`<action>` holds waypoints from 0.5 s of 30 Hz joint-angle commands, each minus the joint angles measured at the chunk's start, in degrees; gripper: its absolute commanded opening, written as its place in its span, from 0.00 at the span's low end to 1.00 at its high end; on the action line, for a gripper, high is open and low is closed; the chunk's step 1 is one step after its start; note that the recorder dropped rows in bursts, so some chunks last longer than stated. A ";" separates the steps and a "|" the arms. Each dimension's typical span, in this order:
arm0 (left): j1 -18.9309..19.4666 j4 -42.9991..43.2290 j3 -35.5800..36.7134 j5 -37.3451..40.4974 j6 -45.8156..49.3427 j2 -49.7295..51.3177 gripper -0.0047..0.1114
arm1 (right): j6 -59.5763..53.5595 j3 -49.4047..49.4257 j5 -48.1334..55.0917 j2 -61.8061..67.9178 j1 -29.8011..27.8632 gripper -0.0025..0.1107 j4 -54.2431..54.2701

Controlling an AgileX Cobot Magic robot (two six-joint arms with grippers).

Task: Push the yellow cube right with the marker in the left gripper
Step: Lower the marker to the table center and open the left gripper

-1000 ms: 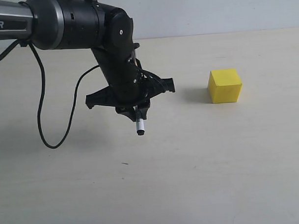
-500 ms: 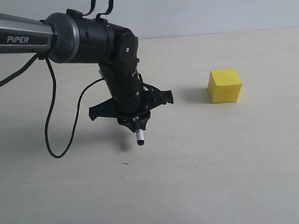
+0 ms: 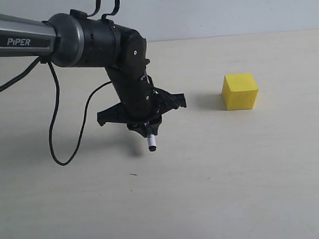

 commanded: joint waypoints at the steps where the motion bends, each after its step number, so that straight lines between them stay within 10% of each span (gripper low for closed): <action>1: 0.13 -0.48 0.25 -0.74 -0.38 1.75 0.04 | -0.43 0.24 -0.34 -0.05 0.01 0.02 -0.03; 10: 0.35 -1.43 0.25 -1.49 -0.39 3.18 0.05 | -0.43 0.24 -0.34 -0.05 0.01 0.02 -0.03; 15: 0.74 -3.46 0.25 -1.26 -0.39 3.18 0.23 | -0.43 0.24 -0.34 -0.05 0.01 0.02 -0.03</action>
